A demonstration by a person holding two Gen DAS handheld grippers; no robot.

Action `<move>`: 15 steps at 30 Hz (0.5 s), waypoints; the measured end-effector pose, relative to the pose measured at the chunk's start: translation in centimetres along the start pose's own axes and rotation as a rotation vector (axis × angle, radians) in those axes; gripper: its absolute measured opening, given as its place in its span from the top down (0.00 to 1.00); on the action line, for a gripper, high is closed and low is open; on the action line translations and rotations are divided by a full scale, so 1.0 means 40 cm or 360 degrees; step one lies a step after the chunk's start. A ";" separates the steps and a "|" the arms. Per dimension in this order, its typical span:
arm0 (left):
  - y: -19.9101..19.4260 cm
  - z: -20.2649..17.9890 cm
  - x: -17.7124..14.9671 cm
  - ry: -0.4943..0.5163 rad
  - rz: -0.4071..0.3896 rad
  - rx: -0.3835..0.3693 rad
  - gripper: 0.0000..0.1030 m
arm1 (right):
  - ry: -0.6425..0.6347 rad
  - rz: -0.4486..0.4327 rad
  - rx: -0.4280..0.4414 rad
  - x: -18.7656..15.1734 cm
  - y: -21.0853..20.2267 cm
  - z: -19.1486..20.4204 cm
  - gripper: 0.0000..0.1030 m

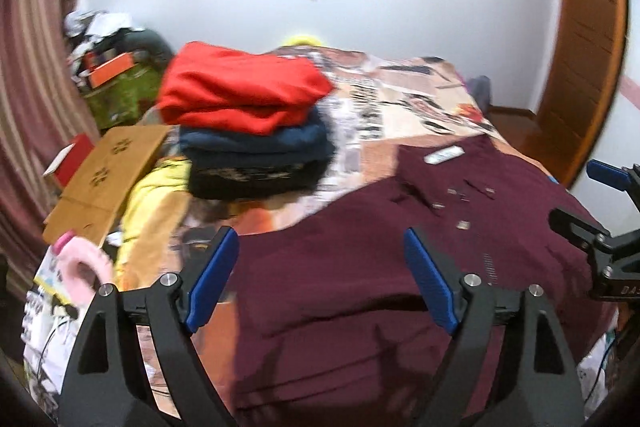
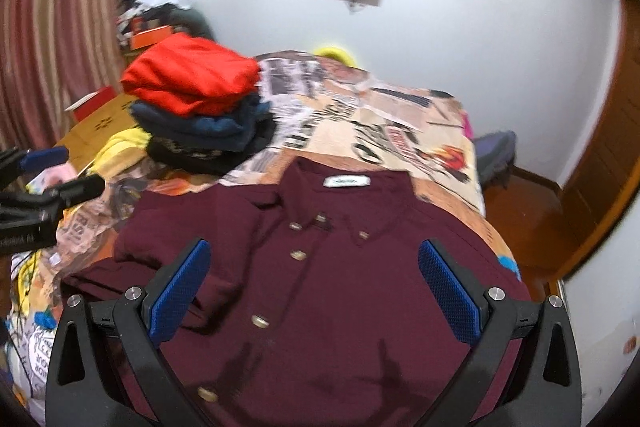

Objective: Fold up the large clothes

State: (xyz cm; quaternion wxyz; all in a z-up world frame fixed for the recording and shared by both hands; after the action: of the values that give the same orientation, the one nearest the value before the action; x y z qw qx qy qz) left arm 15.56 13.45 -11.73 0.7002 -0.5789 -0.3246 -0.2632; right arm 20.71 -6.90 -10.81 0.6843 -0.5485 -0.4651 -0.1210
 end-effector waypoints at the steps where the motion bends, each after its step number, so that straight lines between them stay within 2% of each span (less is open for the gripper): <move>1: 0.001 0.027 -0.006 -0.0018 -0.0002 0.0031 0.19 | -0.0035 0.0030 0.0054 0.007 0.017 0.021 0.00; 7: 0.012 0.153 -0.062 -0.0090 0.0045 0.0197 0.18 | -0.0149 0.0221 0.0253 0.014 0.115 0.119 0.00; 11: 0.035 0.210 -0.113 -0.0151 0.0113 0.0224 0.17 | -0.0250 0.0397 0.0363 -0.009 0.202 0.199 0.00; 15: 0.074 0.237 -0.156 -0.0162 0.0201 0.0225 0.17 | -0.0391 0.0576 0.0415 -0.044 0.271 0.279 0.02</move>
State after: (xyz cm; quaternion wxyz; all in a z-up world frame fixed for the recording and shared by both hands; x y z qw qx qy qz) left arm 12.27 23.28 -17.23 0.7370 -0.5600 -0.3404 -0.1653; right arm 21.48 6.14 -19.46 0.6982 -0.5405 -0.4505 0.1320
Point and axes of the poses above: each gripper's, at about its wrist camera, not at the fingertips, and y roughly the way its jaws point, z to its left, x to its top, the point moved 1 cm from there along y, roughly the way its jaws point, and after that the axes turned 7 degrees about y, right-handed, at the moved point
